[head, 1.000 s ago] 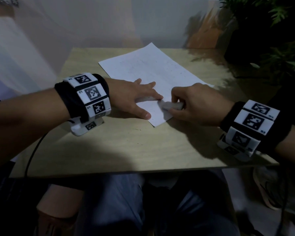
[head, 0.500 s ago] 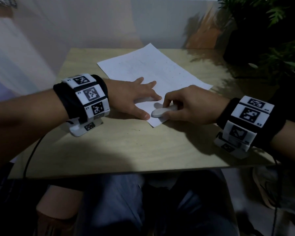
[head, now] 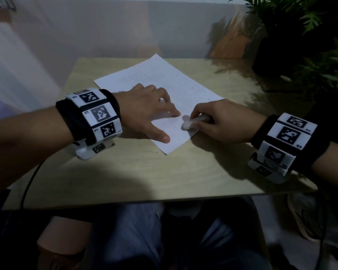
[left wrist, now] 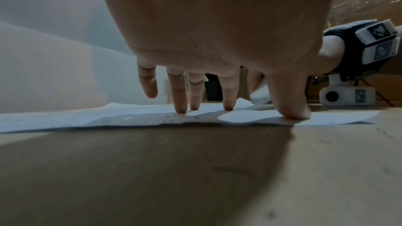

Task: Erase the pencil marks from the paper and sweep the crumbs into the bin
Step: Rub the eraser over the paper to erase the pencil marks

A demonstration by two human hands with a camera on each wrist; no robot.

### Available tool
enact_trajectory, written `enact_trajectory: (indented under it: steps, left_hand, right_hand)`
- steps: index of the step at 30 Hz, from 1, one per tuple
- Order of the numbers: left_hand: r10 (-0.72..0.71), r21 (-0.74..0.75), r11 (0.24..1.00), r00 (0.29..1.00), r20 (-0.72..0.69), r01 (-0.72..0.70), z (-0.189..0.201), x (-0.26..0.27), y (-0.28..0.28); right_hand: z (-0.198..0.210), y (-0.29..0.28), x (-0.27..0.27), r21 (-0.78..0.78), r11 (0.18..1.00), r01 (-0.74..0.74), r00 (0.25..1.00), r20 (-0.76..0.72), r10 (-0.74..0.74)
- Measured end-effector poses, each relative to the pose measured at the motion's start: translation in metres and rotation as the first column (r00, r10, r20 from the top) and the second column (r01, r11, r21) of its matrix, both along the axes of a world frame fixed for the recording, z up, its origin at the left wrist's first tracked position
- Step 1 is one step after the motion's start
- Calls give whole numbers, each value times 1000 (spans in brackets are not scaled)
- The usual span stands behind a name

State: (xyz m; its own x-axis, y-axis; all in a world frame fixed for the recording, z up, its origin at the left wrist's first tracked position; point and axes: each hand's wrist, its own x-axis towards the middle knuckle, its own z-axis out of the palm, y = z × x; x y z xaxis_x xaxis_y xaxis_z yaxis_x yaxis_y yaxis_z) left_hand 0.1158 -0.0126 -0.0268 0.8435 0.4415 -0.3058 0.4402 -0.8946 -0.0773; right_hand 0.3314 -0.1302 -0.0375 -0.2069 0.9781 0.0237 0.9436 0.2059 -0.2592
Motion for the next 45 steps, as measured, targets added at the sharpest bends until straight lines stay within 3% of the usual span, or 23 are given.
enact_trajectory:
  steps: [3,7,9,12,14,17,19,21,23,27,31,33,36,38,41,43,45]
  left_hand:
    - [32,-108,994,999,0,-32,0,0,1]
    - [73,-221,972,997,-40,-80,-1,-1,3]
    - [75,-224,971,997,-32,-80,-2,-1,5]
    - [79,-237,968,997,-13,-80,-3,-2,5]
    - [78,-241,968,997,-4,-76,-3,-1,6]
    - [68,-239,969,998,-4,-66,-3,-1,5]
    - [67,-237,969,998,-5,-67,-2,0,5]
    - [62,-231,971,998,-7,-62,-2,0,5]
    - [55,-224,973,998,-10,-55,-2,1,5]
    - [62,-224,973,998,-3,-61,-1,1,3]
    - [62,-235,970,998,8,-59,1,1,2]
    - [63,-238,969,998,11,-59,1,1,2]
    - [56,-234,971,998,9,-52,-1,0,3]
    - [63,-233,971,998,3,-61,-2,0,4]
    - [63,-227,972,998,-4,-62,-3,0,5]
    - [68,-232,970,998,-9,-68,-3,0,6]
    - [71,-236,969,997,-17,-73,-4,0,7]
  right_hand:
    - [-1,1,3,76,993,88,995,48,-92]
    - [7,-10,-14,-119,987,-109,993,-59,103]
    - [8,-4,-10,-125,990,-66,997,-41,61]
    - [8,9,3,35,993,117,989,86,-119]
    - [5,6,-3,64,996,69,993,88,-75]
    - [6,-2,-18,-88,992,-87,996,-23,85]
    - [8,3,-15,-96,994,-43,999,-35,40]
    - [8,9,-10,-12,999,49,998,33,-49]
    - [6,8,-12,56,997,44,996,81,-48]
    - [8,1,-20,-127,989,-78,996,-59,71]
    - [7,13,-13,-5,998,62,995,72,-62]
    - [7,11,-18,28,999,16,997,72,-18]
    - [10,2,-23,-112,989,-94,995,-44,89]
    - [8,4,-15,-100,994,-40,999,-6,40]
    - [4,8,-2,86,989,119,984,123,-129]
    - [3,1,-2,78,996,45,994,93,-52]
    - [7,-10,-5,-63,994,-85,996,-4,85]
